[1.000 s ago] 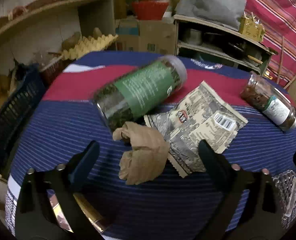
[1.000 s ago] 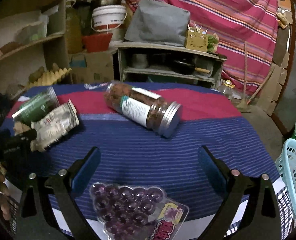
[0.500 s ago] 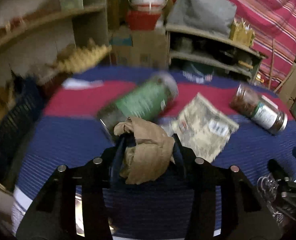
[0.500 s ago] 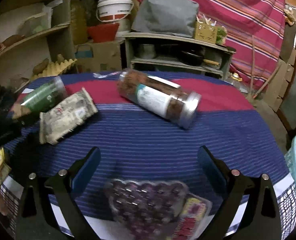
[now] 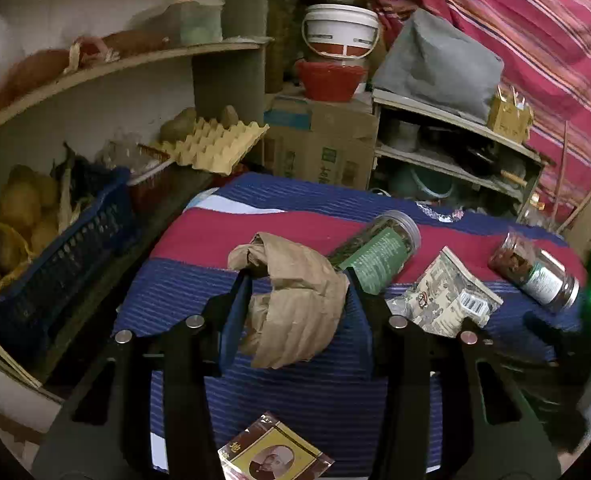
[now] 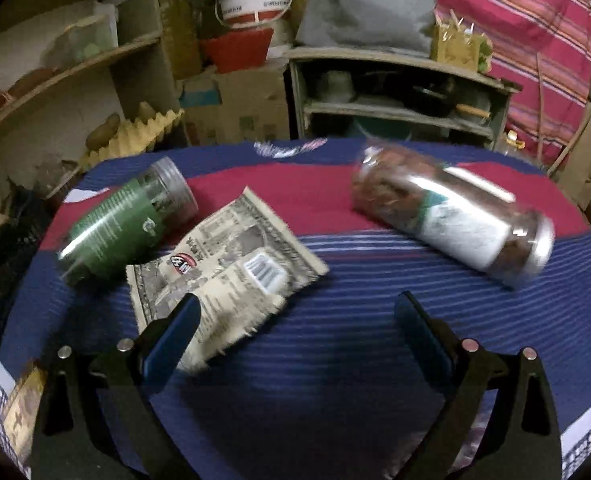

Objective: Collect trash
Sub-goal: 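Grasp the printed snack wrapper with the right gripper while the left gripper holds the brown paper, then carry the brown paper and snack wrapper over the blue basket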

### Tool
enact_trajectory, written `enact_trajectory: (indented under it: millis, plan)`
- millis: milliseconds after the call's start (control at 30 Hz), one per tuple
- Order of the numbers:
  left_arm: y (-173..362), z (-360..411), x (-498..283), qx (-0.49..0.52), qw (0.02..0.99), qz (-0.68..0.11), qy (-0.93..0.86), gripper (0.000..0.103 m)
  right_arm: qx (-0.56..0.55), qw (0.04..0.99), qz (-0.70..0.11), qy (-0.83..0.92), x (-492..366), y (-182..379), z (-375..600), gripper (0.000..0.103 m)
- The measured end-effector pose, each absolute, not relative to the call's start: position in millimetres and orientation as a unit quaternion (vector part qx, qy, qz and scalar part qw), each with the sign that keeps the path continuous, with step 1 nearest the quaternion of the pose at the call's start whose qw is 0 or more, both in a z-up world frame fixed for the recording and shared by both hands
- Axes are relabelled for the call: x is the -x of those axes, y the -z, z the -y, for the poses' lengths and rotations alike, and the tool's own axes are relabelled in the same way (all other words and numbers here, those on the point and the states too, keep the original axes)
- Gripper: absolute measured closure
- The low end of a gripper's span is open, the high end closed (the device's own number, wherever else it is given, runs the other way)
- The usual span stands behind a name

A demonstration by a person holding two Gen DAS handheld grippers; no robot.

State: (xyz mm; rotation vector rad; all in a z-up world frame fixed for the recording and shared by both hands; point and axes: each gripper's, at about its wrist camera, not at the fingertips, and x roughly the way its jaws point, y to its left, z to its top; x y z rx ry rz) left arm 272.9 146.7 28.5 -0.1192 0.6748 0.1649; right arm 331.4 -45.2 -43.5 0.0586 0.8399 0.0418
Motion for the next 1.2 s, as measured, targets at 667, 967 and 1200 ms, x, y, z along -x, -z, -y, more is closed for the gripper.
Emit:
enact_trajectory:
  millis: [667,967,1200]
  plan:
    - [-34.1,-139.8,-268.1,0.052,0.942,-0.321,-0.082,0.058,-0.035,0.903,-0.426,-0.053,-332.1,41.5,60.1,0.096]
    - [-51.5,-114.3,-263.0,0.077,0.947,-0.308,-0.056,0.058,-0.027,0.927,-0.371,-0.055,-302.4,3.6,108.8,0.096]
    - [-65.9,-58.5,-254.5,0.064,0.952,-0.299,-0.02,0.058,-0.038,0.941,-0.333,-0.037,-266.7,-30.7,179.5,0.096]
